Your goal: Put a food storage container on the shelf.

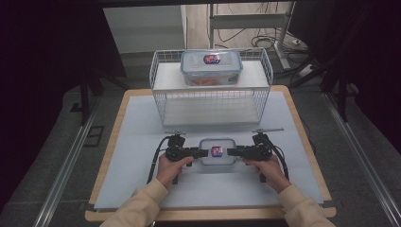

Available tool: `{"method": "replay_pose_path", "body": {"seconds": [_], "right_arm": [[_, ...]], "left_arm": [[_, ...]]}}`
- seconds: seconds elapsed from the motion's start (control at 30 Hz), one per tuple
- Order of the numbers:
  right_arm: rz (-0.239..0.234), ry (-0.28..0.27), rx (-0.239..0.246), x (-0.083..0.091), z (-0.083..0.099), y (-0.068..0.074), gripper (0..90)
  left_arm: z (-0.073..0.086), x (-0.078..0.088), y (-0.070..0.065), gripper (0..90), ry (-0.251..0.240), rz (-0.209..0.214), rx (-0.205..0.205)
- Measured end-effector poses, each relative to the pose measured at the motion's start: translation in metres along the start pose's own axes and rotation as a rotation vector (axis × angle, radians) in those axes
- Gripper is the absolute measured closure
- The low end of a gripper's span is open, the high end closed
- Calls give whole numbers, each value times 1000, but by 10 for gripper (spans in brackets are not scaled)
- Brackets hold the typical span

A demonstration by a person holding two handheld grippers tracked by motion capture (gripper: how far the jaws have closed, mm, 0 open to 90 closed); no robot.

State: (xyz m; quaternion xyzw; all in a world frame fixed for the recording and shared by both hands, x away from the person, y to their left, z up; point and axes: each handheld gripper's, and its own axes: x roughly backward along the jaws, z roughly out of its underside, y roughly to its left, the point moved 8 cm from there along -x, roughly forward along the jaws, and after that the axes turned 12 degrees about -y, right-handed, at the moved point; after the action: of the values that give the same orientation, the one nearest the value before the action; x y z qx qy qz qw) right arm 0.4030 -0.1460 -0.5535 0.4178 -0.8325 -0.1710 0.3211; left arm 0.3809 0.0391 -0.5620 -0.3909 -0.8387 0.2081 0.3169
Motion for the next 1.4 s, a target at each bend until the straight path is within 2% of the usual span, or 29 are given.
{"method": "replay_pose_path", "body": {"seconds": [0.2,0.27,0.33,0.6,0.87,1.4], "right_arm": [[3,-2,17,1,0,1,484],[-3,-10,-12,2,-1,2,500],[-3,-11,6,2,-1,3,501],[3,-14,19,2,-2,5,502],[2,-30,42,5,-6,10,502],[-13,-77,100,15,-21,30,502]], "left_arm": [[0,1,-1,486,1,-4,-9],[-1,2,-2,491,-6,-6,-16],[-1,3,-2,493,-7,-7,-19],[-1,4,-3,494,-5,-16,-29],[-6,8,-8,494,-27,-16,-40],[-22,23,-26,493,-69,-22,-114]]}}
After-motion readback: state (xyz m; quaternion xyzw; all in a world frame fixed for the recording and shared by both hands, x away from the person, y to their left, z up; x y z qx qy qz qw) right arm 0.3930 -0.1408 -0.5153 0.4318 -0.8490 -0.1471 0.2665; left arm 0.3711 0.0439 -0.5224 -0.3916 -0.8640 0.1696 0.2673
